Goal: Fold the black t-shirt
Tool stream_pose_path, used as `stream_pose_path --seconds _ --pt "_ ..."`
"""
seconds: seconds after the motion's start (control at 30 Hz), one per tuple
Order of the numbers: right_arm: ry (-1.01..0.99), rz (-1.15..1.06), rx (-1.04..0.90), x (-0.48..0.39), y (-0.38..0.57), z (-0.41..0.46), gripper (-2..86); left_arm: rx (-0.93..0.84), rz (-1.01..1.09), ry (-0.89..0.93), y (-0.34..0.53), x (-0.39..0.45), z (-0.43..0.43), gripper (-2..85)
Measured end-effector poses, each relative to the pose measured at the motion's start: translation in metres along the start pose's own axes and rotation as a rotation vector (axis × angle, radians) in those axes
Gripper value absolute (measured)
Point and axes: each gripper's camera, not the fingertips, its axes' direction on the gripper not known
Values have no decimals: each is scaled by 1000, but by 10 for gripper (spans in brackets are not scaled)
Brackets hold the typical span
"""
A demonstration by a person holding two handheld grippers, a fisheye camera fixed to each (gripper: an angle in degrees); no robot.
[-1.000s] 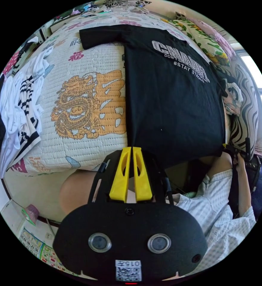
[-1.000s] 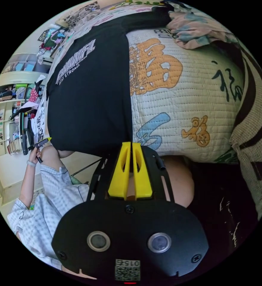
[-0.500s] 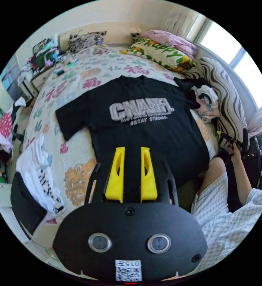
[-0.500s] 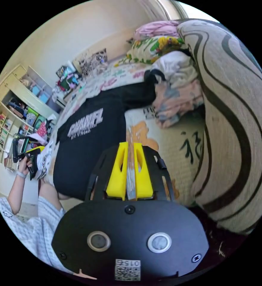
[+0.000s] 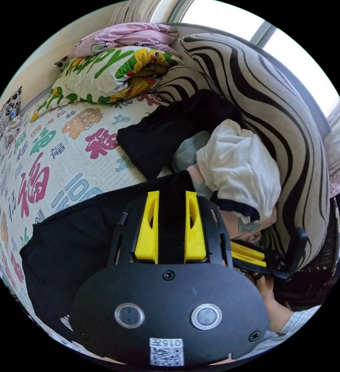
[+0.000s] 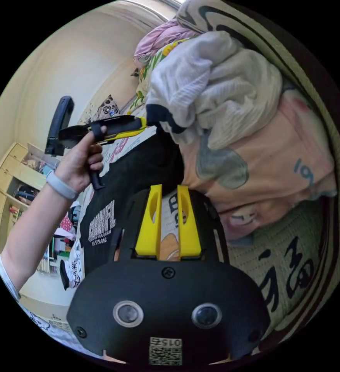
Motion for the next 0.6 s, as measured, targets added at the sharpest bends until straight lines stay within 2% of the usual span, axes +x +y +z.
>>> stream_pose_path --seconds 0.1,0.23,0.4,0.47,0.6 --pt "-15 37 23 5 -5 9 60 18 -6 -3 -30 -2 39 83" --pt "-24 55 47 3 -8 23 16 -63 16 -51 -51 -11 75 10" --pt "7 -25 76 -22 -6 27 0 63 19 79 -43 -48 55 -5" --pt "3 -90 118 -36 -2 23 -1 181 -32 169 -23 -82 24 -7" --pt "-19 -310 159 -88 10 18 -2 363 -148 248 33 -157 -33 -6"
